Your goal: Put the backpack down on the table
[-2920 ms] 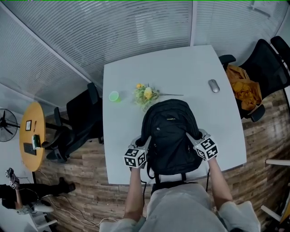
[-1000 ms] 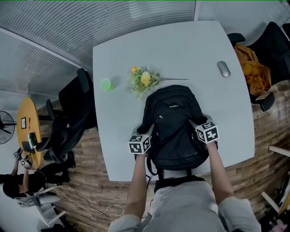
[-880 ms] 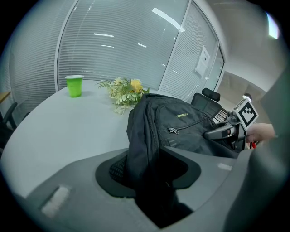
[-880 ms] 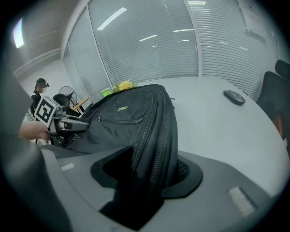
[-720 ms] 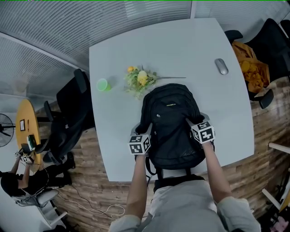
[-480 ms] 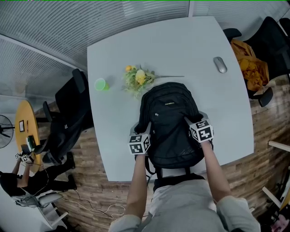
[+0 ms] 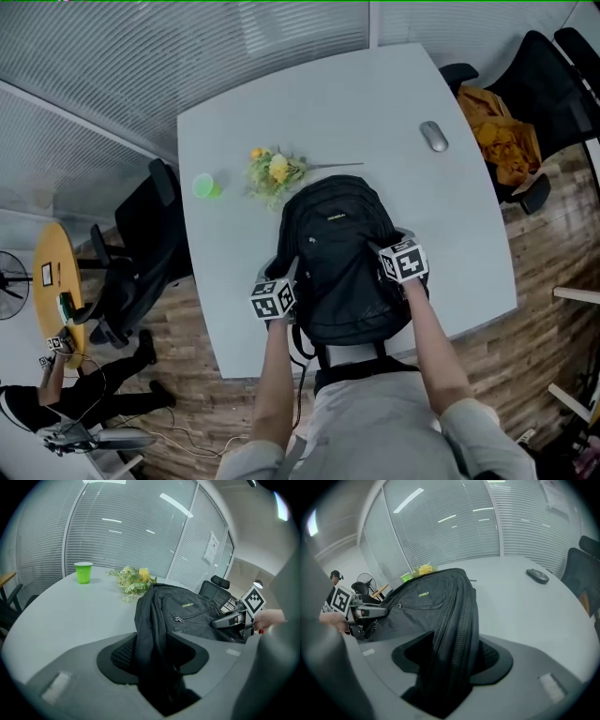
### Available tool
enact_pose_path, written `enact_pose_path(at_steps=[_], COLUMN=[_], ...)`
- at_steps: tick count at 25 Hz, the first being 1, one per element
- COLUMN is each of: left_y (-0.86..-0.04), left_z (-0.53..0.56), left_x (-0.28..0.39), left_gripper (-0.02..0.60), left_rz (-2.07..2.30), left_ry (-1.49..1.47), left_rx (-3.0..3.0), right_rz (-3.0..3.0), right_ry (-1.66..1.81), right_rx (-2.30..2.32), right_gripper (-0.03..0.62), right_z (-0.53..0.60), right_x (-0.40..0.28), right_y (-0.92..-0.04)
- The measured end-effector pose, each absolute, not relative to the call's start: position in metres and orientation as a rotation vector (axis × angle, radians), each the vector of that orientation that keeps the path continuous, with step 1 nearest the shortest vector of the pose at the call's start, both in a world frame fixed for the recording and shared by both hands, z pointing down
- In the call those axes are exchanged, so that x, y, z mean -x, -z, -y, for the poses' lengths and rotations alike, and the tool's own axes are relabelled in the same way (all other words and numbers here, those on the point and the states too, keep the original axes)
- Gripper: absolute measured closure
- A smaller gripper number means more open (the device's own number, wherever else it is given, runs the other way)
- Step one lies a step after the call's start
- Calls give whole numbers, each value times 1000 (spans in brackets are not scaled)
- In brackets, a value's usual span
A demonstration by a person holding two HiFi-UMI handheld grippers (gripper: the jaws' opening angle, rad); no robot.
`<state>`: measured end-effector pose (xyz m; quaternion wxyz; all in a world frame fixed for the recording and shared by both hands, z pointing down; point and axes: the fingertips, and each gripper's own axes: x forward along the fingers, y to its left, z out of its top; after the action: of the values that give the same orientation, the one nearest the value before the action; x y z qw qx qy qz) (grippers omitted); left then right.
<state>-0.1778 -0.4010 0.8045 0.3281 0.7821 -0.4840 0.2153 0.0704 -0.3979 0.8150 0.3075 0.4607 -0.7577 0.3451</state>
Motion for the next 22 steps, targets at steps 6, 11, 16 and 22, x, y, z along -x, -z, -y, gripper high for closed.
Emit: enact_pose_path(at_steps=[6, 11, 16, 22], left_y=[-761, -725, -698, -681], left_z=[401, 393, 374, 343], left_x=[191, 184, 176, 165], left_gripper=[382, 382, 383, 383], left_rz=[1338, 1353, 1398, 1377], left_ry=[-522, -508, -452, -439], left_rx=[-2094, -2156, -2195, -2223], right_rz=[2031, 2048, 2083, 2149], right_ry=[-814, -794, -806, -770], right_rx=[-1289, -1374, -1366, -1350], right_gripper=[330, 342, 339, 335], right_z=[392, 380, 359, 333], right_x=[-87, -99, -94, -78], right_y=[-778, -750, -732, -711])
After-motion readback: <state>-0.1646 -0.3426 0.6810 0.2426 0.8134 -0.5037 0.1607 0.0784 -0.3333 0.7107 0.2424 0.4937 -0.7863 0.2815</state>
